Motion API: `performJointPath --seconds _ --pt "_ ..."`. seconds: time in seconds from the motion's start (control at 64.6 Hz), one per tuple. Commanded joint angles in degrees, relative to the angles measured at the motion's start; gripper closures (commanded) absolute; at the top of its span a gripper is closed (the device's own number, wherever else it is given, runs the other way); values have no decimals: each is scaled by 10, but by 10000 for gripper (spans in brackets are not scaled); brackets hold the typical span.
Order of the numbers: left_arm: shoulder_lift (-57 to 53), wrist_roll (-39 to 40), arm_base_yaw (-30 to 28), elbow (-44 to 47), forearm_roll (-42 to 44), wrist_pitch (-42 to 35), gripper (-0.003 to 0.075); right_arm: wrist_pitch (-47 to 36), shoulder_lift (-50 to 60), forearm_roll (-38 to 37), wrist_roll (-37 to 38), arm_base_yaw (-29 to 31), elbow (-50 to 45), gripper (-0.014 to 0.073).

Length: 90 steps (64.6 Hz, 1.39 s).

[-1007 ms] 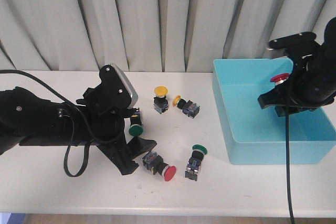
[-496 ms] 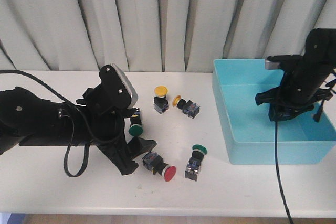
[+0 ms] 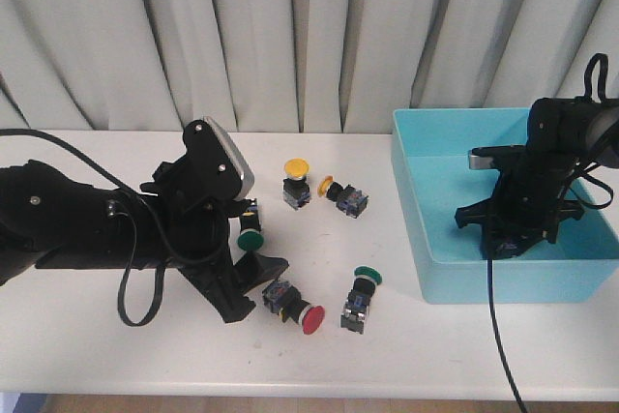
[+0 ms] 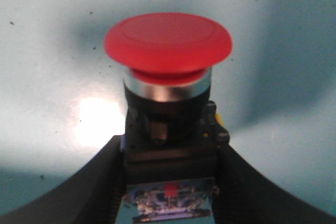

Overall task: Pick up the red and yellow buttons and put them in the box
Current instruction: 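Carry the red button into the blue box with the right gripper and release, then raise the right gripper out of the box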

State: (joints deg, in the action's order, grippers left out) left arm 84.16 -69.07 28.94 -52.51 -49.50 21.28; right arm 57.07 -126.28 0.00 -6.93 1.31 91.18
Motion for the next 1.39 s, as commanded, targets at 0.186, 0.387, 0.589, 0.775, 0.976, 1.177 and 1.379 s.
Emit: performJointPath --seconds 0.186,0.387,0.589,0.775,0.976,1.177,1.379 --pt "-15 6 2 -15 -14 -18 135 -2 36 0 -8 2 24 251" --pt "-15 6 2 -15 -14 -18 135 44 62 6 -9 1 62 167" --pt "-15 6 2 -15 -14 -18 135 107 144 52 -30 0 74 164" --pt "-15 6 2 -15 -14 -18 135 66 277 78 -52 -36 1 180" --pt "-15 6 2 -15 -14 -18 135 -41 416 64 -45 -118 -145 205" --pt "-15 6 2 -15 -14 -18 135 -132 541 61 -16 -167 -309 211" --pt "-15 74 2 -15 -17 -35 135 -233 636 61 -22 -170 -431 211"
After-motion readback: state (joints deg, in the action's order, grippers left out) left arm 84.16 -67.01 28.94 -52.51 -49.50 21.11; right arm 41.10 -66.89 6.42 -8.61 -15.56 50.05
